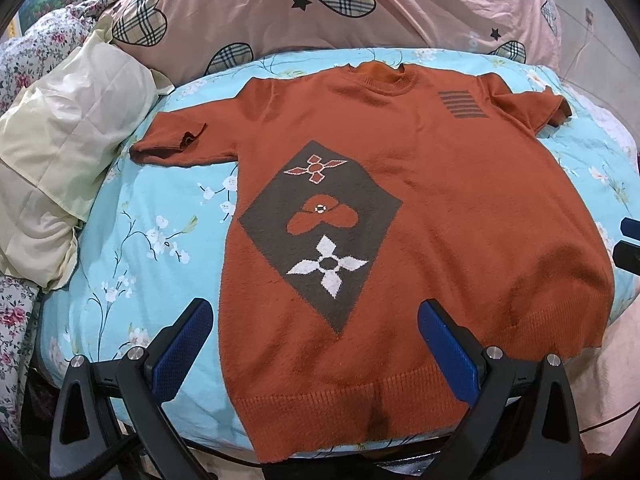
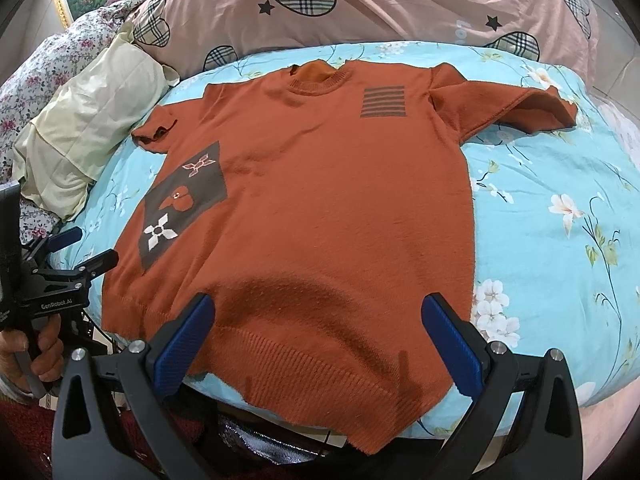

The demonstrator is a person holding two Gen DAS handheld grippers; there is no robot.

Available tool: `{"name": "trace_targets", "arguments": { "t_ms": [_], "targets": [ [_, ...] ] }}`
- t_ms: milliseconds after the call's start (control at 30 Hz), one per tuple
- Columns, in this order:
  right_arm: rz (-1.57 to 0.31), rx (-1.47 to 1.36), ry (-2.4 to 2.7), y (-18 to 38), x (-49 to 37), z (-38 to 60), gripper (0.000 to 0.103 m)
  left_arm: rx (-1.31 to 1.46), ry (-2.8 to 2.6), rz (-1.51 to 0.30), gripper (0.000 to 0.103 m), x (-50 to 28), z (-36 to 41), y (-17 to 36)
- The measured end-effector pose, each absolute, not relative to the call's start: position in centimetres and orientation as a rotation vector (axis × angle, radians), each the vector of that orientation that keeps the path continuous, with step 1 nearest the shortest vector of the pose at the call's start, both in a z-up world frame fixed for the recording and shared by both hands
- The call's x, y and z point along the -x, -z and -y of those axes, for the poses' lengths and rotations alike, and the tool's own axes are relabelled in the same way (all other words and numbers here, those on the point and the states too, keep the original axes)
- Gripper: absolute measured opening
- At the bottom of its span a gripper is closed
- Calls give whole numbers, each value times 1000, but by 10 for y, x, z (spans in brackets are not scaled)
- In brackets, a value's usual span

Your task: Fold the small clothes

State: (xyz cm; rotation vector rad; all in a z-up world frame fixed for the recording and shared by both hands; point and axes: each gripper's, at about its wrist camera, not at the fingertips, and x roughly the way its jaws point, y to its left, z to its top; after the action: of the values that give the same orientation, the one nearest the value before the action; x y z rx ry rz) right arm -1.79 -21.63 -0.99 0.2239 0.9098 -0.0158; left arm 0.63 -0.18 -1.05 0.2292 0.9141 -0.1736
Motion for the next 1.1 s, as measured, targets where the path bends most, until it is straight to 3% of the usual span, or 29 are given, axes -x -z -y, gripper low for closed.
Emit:
{"name": "trace_targets", "arguments": {
  "t_ms": [733,967,1033,1100],
  "targets": [
    [-875,-316,75,17,3,278,103,-225,173,-945,102,-38,20,23],
    [-798,-370,174,8,-13,358,103,-247,181,-957,102,-53,33,25],
    [-756,-416,223,2,-21,399,99,-254,183,-958,102,-58,38,26],
    [-711,-481,286,-1,-32,447,88,-256,185,-961,102,-62,42,27]
  ]
}}
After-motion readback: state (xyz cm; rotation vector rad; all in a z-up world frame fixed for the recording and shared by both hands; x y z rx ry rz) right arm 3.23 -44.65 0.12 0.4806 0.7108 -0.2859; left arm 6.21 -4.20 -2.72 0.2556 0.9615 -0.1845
